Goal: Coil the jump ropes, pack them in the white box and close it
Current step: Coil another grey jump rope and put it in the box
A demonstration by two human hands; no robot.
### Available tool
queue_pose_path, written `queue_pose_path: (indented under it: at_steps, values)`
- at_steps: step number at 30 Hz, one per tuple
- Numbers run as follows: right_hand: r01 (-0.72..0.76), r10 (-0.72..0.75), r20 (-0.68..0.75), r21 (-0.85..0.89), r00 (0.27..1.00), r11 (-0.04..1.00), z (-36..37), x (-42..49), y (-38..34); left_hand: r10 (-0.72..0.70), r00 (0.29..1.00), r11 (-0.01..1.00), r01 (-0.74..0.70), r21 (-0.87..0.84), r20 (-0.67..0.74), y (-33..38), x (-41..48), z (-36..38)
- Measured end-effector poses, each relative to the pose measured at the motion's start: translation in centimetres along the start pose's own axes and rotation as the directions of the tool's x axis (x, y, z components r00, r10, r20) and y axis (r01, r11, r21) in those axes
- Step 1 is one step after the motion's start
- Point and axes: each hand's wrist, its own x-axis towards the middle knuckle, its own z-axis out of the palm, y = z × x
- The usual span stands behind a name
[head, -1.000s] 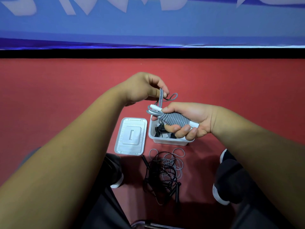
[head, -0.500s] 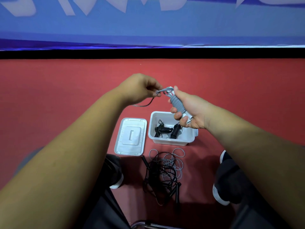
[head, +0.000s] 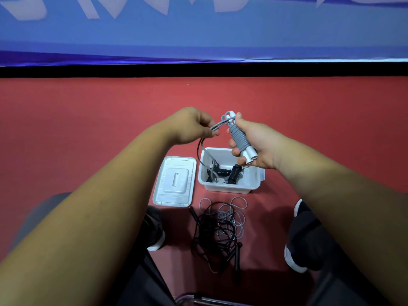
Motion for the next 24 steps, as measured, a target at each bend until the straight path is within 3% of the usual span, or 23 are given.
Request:
queue_pose_path:
  at_steps: [4, 9, 17, 24]
  values:
    - [-0.002, 0.002, 0.006, 0.032, 1.000, 0.999, -0.2, -0.1, -0.4, -0.001, 0.998, 0.962, 0.016, -0.273, 0.055, -0.1, 0.0, 0.3]
    - [0.022, -0.022, -0.029, 0.013, 0.999, 1.000, -0.3, -0.2, -0.4, -0.030, 0.997, 0.894, 0.056, -0.445, 0.067, 0.8, -0.3, 0.4]
    - [0.050, -0.047, -0.048, 0.064, 0.998, 0.997, -0.9, -0.2, -0.9, -0.001, 0.999, 0.897, -0.015, -0.441, -0.036, 1.1, -0.4, -0.2]
    - [0.069, -0.061, -0.067, 0.117, 0.996, 0.991, -1.1, -0.4, -1.7, 0.027, 0.998, 0.817, 0.014, -0.577, 0.062, 0.8, -0.6, -0.5]
